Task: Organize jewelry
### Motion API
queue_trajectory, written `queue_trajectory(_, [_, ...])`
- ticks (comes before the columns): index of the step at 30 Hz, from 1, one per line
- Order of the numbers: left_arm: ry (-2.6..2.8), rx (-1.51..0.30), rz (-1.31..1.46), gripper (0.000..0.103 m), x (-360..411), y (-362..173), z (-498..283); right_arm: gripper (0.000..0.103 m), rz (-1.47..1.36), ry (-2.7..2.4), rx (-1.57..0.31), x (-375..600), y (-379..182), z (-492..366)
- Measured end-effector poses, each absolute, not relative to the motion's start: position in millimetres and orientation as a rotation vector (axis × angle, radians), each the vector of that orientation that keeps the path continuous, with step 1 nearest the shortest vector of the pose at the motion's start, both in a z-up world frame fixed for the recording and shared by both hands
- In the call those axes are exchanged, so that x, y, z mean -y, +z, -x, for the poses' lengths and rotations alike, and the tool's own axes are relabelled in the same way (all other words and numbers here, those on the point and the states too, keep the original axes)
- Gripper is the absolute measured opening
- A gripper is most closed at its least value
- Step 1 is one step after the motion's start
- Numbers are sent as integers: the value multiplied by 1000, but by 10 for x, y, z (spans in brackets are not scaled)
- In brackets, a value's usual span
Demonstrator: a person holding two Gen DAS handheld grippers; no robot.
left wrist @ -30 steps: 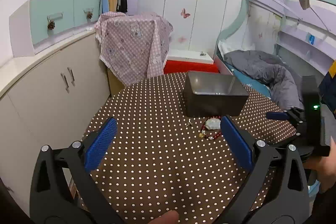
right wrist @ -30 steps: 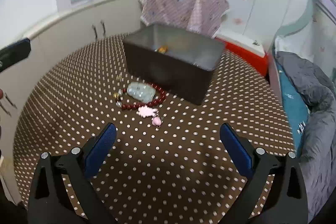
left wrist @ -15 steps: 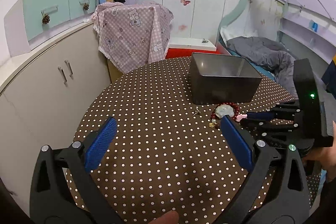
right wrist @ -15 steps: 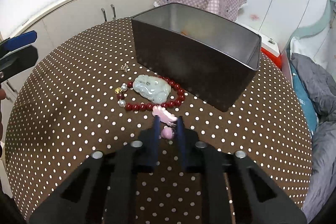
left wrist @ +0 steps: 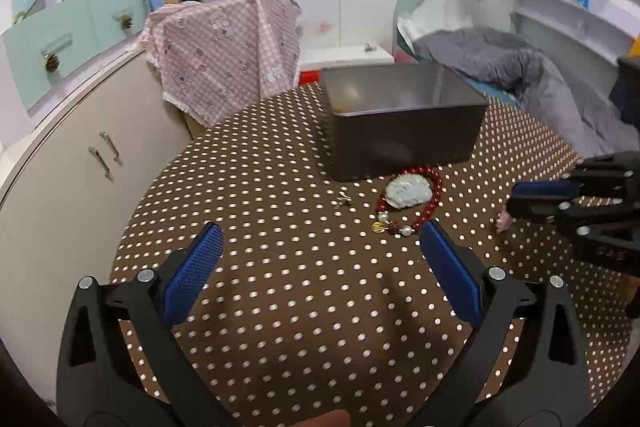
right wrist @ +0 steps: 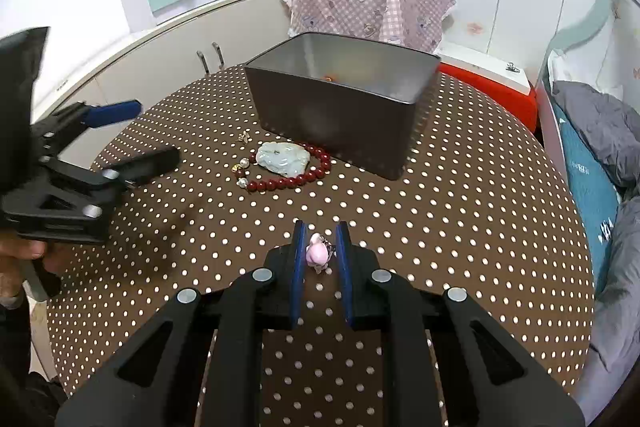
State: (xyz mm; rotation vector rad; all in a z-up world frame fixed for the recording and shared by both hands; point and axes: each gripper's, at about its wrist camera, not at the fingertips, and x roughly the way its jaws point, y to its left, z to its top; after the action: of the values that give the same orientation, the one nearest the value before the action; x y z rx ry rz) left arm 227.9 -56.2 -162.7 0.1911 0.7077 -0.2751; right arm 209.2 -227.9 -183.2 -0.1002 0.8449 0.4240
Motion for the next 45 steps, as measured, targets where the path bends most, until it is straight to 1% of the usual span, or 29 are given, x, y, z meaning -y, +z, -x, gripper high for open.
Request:
queue_trajectory(12, [-210,-787,-207,96,516,-1809,-2831,13,50,433,-829,2473,-1730,-2078])
queue_trajectory(13, [-218,-798,-221,91,541,-1832,-2874,13,50,433,-828,2472,-1718,-2073])
queue_trajectory(14, [-231,-810,-233,89,565,-1858,-2907,13,53,433,-826,2473,-1713,-2067])
queue_trajectory(15, [-244,-823,-243,84,591,-1880,-2938,13,54,432,-826,2476,-1705,-2067])
queue_trajectory(16, [-259,-840,-251,76,617,-1903,-2968,13,54,432,-826,2464,-1692,-2073])
queue_trajectory(18, [-289,-864,-260,67,659,-1936,-3005,13,56,430,-825,2458,-1686,-2073])
queue_trajectory(19, [-299,-863,-259,59,664,-1928,-3009,13,57,429,-824,2456,-1676,-2073])
queue_trajectory(20, [-320,-866,-256,52,674,-1926,-3011,13,57,430,-825,2457,-1672,-2072])
queue_trajectory(22, [-377,-871,-238,26,703,-1922,-2992,13,63,430,-827,2446,-1662,-2074])
queue_trajectory(23, [-393,-868,-246,21,730,-1916,-2965,13,64,431,-827,2439,-1653,-2074])
queue_trajectory(24, [-402,-868,-249,12,758,-1917,-2940,13,66,433,-827,2428,-1643,-2074])
queue_trajectory(25, [-409,-868,-243,11,759,-1910,-2925,13,70,434,-825,2414,-1625,-2066])
queue_trajectory(32, [-420,-842,-187,11,605,-1775,-2729,13,61,455,-795,2421,-1429,-2056])
queue_trajectory(39, [-437,-780,-152,11,442,-1444,-2607,13,53,473,-756,2421,-1162,-2067])
queue_trajectory(45, [-447,-733,-133,11,401,-1116,-2591,13,50,495,-705,2388,-806,-2153])
